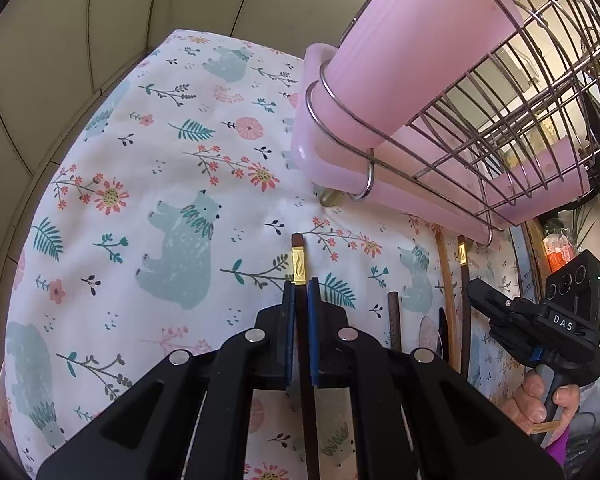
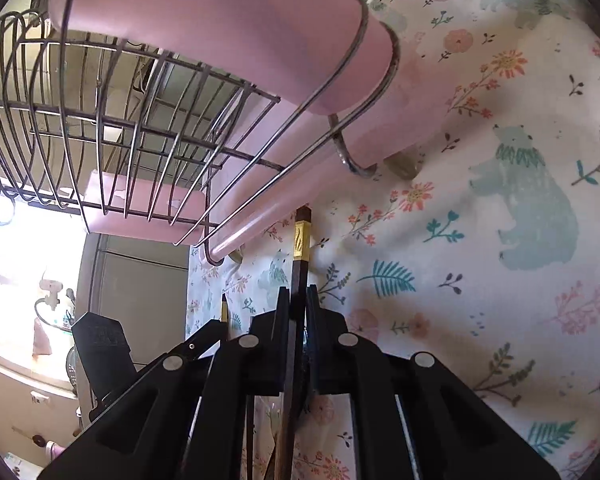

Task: Organize utensils
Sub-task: 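Grasp a dark gold-tipped chopstick with left tool while right tool grasps another, then lift both dark chopsticks up above the pink cup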

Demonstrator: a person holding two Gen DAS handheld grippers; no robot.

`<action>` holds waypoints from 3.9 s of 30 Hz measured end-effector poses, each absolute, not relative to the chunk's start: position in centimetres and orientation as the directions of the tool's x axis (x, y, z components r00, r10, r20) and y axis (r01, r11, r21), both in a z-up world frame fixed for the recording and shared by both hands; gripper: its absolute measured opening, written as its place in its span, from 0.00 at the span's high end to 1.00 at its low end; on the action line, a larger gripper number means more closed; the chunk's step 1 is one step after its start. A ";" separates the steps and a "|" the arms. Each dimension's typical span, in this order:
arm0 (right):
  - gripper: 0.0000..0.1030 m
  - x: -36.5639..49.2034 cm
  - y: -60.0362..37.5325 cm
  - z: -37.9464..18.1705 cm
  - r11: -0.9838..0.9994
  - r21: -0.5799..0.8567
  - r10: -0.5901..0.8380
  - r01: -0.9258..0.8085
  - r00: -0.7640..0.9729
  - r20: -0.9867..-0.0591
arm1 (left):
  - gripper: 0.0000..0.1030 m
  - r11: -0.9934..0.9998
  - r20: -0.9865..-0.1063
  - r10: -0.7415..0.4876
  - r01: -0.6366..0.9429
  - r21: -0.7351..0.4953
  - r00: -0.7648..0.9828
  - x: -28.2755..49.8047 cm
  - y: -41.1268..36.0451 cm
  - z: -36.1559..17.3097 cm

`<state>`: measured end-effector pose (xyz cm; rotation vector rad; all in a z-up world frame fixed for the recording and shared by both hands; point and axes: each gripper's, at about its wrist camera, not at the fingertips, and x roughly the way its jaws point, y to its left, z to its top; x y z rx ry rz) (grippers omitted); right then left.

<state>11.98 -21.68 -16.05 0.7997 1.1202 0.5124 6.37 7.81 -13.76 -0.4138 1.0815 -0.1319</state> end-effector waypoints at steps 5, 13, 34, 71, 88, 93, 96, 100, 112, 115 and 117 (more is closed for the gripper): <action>0.92 11.3 -23.4 -14.8 0.695 0.718 0.661 0.030 0.364 -0.656 | 0.94 0.927 -0.845 -0.293 -0.084 -0.365 0.447 7.3 7.0 -13.8; 0.92 11.8 -23.8 -14.1 0.768 0.641 0.609 0.008 0.301 -0.734 | 0.92 0.959 -0.898 -0.258 -0.021 -0.284 0.357 9.0 5.7 -13.5; 0.88 14.6 -20.7 -15.4 0.844 0.535 0.534 -0.038 0.168 -0.829 | 0.91 0.967 -0.961 -0.254 0.030 -0.252 0.112 14.1 5.1 -13.1; 0.94 9.1 -23.2 -4.9 0.857 0.484 0.492 -0.175 0.556 -0.670 | 0.95 0.948 -0.681 -0.261 0.047 -0.315 0.684 5.8 9.4 -0.3; 0.94 8.5 -26.5 7.3 0.861 0.432 0.459 -0.267 0.774 -0.437 | 0.95 0.935 -0.467 -0.284 0.133 -0.329 0.837 4.5 9.5 9.1; 0.94 9.2 -27.1 11.1 0.864 0.416 0.438 -0.283 0.830 -0.345 | 0.95 0.939 -0.398 -0.284 0.168 -0.301 0.873 4.6 8.7 12.0; 0.94 9.4 -27.1 13.3 0.873 0.387 0.414 -0.296 0.869 -0.271 | 0.95 0.938 -0.346 -0.284 0.185 -0.292 0.894 4.8 8.3 13.9; 0.94 9.6 -26.9 15.5 0.895 0.339 0.362 -0.289 0.915 -0.176 | 0.95 0.932 -0.275 -0.285 0.199 -0.303 0.918 5.3 7.8 16.0; 0.94 12.5 -25.5 15.5 0.956 0.225 0.216 -0.190 0.972 -0.096 | 0.95 0.949 -0.131 -0.195 0.153 -0.276 0.972 7.5 6.2 17.7; 0.94 13.0 -24.8 14.7 0.968 0.180 0.192 -0.172 0.977 -0.095 | 0.95 0.947 -0.118 -0.177 0.136 -0.292 0.977 8.2 6.5 17.4; 0.94 13.3 -24.6 14.0 0.972 0.164 0.186 -0.168 0.977 -0.106 | 0.95 0.947 -0.111 -0.162 0.123 -0.295 0.981 8.7 6.7 17.3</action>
